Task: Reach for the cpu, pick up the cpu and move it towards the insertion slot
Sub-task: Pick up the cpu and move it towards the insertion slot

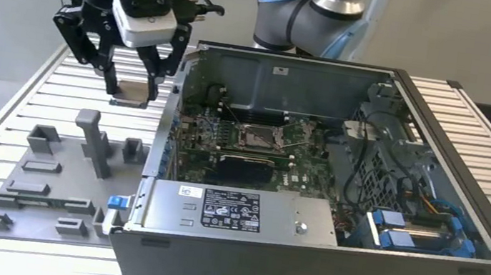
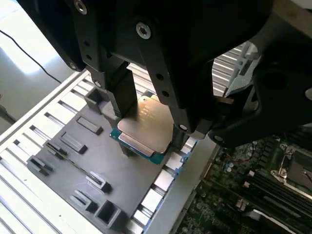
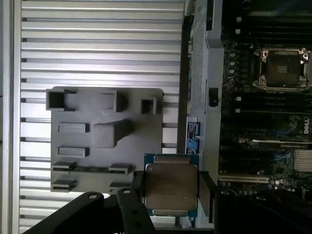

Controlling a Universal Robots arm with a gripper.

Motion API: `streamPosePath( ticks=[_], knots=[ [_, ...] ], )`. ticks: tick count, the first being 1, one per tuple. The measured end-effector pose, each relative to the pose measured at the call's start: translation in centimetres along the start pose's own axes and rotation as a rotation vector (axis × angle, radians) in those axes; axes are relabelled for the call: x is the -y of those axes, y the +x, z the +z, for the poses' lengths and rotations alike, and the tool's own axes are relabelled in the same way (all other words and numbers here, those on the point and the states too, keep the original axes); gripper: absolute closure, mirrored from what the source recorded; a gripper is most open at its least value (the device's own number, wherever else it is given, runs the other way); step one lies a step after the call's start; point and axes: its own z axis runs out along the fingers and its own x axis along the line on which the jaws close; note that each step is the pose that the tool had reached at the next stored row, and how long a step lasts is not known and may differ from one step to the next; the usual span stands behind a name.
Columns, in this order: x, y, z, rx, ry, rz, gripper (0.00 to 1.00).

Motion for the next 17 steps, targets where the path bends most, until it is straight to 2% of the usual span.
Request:
streamPosePath(
  ticks=[17],
  knots=[
    [0.1,-7.24,-0.12,0.0003,0.0001,0.0,1.0]
  ],
)
